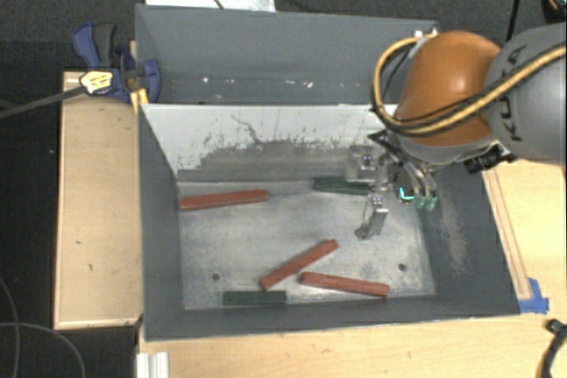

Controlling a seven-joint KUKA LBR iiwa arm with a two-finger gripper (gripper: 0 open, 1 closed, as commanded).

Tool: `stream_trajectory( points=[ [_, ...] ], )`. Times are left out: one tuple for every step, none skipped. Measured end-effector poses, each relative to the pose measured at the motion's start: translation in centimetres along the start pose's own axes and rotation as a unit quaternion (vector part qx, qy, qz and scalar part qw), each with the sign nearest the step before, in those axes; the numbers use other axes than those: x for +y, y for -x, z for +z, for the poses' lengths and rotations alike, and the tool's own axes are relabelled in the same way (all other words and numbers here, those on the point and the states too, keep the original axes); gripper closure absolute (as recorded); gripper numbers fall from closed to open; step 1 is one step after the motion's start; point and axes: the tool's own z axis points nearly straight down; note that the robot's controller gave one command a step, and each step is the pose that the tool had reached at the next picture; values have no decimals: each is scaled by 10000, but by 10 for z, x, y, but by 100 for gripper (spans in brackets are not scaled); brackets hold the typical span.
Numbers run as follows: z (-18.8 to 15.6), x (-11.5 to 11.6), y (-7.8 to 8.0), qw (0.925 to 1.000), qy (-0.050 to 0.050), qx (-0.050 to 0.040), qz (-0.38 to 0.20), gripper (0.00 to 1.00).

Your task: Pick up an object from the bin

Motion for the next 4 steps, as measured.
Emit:
stream_trajectory(
  points=[
    [106,82,-44,9942,5,-5,-1074,0],
    [73,53,-57,9998,-4,-19,-211,0],
    [69,64,-29,9990,7,-50,434,0],
    [104,79,-39,9954,3,-26,-958,0]
  ],
)
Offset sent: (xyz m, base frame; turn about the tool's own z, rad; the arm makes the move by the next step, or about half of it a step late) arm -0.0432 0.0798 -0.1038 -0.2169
